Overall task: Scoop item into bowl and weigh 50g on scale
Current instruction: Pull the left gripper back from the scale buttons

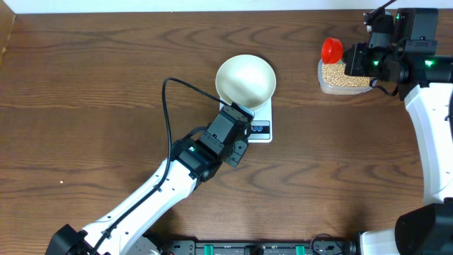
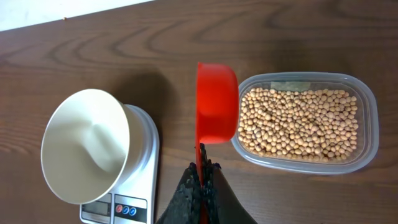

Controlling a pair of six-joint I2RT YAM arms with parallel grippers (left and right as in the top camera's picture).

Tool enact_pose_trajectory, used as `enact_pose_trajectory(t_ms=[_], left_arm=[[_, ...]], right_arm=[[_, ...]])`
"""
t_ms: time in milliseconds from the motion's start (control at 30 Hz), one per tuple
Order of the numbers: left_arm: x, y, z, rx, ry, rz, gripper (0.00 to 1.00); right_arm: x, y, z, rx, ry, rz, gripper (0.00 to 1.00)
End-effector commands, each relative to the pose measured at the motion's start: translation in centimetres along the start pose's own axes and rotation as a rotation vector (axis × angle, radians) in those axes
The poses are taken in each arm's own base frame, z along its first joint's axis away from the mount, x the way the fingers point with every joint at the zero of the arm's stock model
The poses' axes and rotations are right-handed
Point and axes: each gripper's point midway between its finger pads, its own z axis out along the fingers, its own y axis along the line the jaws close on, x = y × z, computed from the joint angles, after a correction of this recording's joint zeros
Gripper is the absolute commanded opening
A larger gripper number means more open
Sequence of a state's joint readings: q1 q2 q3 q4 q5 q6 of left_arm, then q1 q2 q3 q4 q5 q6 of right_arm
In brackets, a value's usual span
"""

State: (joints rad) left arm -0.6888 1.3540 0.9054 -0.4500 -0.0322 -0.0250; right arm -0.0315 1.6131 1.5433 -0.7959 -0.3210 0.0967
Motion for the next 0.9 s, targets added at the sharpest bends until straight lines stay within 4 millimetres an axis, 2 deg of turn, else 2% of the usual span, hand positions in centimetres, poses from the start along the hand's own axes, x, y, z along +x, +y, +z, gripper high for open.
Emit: enact_pose_trajectory(t_ms=[0, 133, 233, 433, 567, 867], left_arm=[[0.2, 0.4, 0.0, -0.013, 0.005, 0.002, 0.07], [0.1, 0.4, 0.0, -0.013, 0.004, -0.034, 0.07], [0.0, 0.4, 0.0, -0.013, -0.003, -0.126, 0.07], [-0.1, 2.3, 0.0, -0.09, -0.013, -0.155, 0.07], [-0.1, 3.7, 0.0, -0.11, -0.017, -0.289, 0.07], [-0.3, 3.6, 0.0, -0.106, -0.025, -0.302, 0.09]], right_arm=[[-0.4, -0.1, 0.1, 0.003, -0.016, -0.013, 0.01], [-2.0, 0.2, 0.0, -0.009, -0.08, -0.034, 0.01], [-3.4, 0.5, -0.1, -0.025, -0.137, -0.033, 0.01], [-3.3, 0.5, -0.1, -0.024, -0.133, -0.032, 0.01], [-3.4, 0.6, -0.1, -0.026, -0.137, -0.033, 0.01], [-3.3, 0.8, -0.1, -0.036, -0.134, -0.034, 0.01]])
